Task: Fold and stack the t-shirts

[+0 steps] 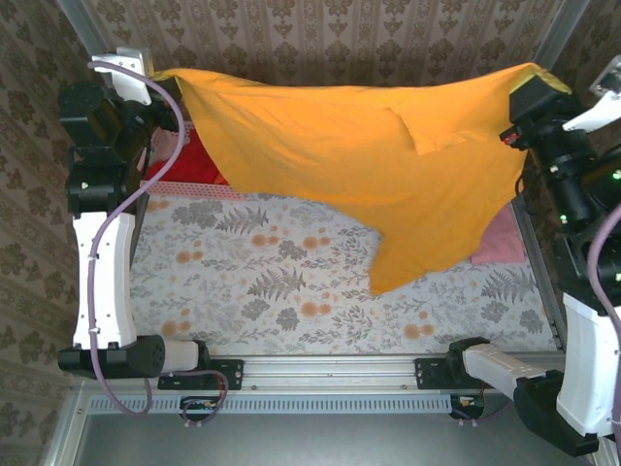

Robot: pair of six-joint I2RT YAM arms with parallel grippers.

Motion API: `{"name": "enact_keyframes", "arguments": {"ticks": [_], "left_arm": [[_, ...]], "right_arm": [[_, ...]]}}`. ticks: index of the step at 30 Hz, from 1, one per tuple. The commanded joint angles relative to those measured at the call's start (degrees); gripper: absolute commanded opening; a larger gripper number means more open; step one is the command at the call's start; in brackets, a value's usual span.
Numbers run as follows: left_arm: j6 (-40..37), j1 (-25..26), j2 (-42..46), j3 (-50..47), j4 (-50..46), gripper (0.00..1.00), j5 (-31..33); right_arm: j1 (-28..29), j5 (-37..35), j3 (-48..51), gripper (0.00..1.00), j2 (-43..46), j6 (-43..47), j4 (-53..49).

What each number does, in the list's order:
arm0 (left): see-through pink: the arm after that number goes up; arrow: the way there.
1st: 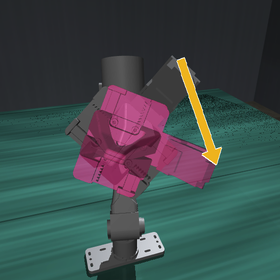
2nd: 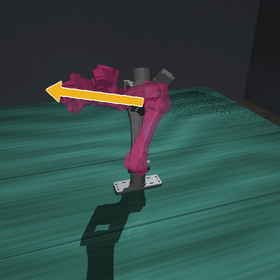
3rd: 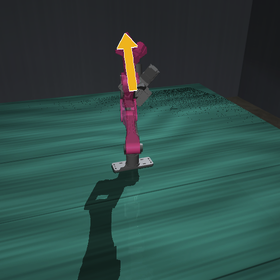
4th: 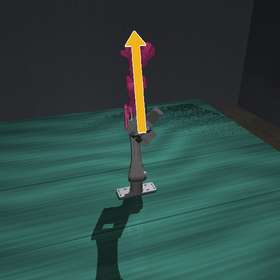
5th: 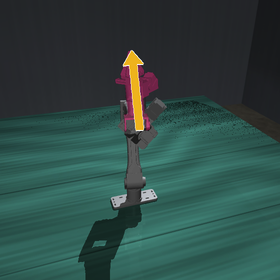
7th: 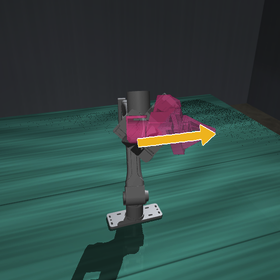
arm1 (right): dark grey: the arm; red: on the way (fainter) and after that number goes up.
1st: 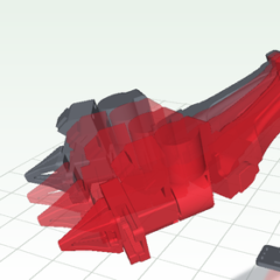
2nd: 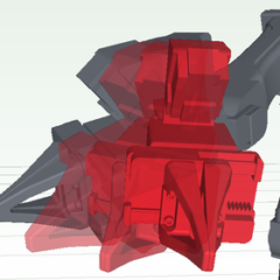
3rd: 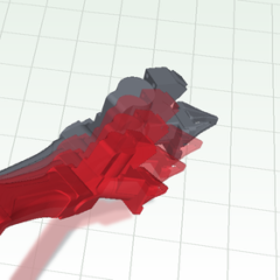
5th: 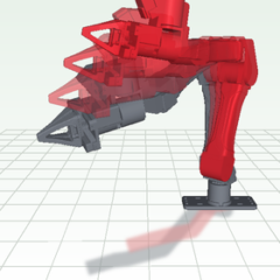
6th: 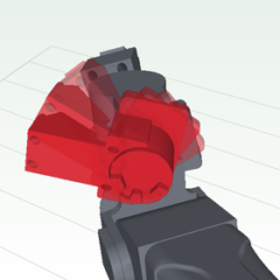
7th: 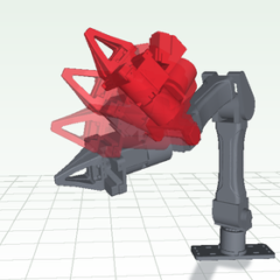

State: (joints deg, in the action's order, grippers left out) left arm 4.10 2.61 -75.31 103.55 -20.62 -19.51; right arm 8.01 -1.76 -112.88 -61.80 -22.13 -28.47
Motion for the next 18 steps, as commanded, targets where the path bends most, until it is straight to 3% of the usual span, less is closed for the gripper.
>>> {"name": "enact_keyframes", "arguments": {"ticks": [1, 7, 18], "left_arm": [[0.4, 0.9, 1.7, 1.9, 0.8, 0.00, -0.9], [-0.5, 2.9, -0.4, 1.2, 1.5, 0.00, -1.0], [-0.5, 3.6, -11.0, 4.1, 6.6, 0.00, 0.3]], "right_arm": [[-0.4, -0.8, -7.0, 0.00, -2.5, 4.0, -6.1], [-0.4, -2.4, -14.8, 0.00, -9.4, 10.3, -11.6], [-4.5, 3.8, -16.1, 0.00, -24.0, 6.1, -2.5]]}}
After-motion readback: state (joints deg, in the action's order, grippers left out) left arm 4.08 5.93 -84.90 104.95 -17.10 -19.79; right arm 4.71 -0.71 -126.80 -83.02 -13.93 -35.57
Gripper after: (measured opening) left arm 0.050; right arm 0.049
